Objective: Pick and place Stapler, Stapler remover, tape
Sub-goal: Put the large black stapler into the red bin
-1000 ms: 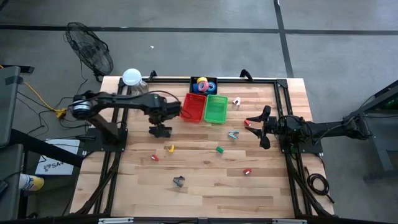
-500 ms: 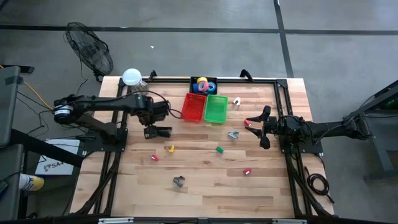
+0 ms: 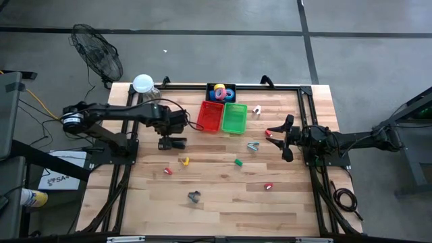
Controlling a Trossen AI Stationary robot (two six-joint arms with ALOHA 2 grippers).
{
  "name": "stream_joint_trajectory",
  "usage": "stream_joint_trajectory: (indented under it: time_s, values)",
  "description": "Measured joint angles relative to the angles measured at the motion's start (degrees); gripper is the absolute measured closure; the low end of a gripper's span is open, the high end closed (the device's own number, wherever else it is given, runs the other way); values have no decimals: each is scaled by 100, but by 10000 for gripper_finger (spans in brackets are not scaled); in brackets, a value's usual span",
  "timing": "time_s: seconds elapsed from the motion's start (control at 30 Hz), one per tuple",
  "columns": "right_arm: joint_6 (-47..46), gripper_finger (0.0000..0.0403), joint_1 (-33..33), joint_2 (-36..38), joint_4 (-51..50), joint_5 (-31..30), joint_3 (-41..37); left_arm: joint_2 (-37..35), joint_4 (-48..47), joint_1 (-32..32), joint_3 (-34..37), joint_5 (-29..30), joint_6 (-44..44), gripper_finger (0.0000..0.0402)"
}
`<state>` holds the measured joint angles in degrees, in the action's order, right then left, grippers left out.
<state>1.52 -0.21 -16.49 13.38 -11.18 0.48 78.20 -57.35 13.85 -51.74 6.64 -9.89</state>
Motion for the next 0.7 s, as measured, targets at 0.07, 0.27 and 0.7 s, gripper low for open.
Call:
stream_joint_trajectory:
  time_s: [0.07, 0.27, 0.7]
  values:
    - [0, 217, -2, 0, -18, -1, -1, 5, 4, 0, 139, -36, 2, 115]
    - [0, 217, 0, -9, -49, 0, 0, 93, 130, 0, 154, -136, 4, 105]
    - [1, 217, -2, -9, -67, 0, -1, 91, 131, -1, 154, -166, 7, 105]
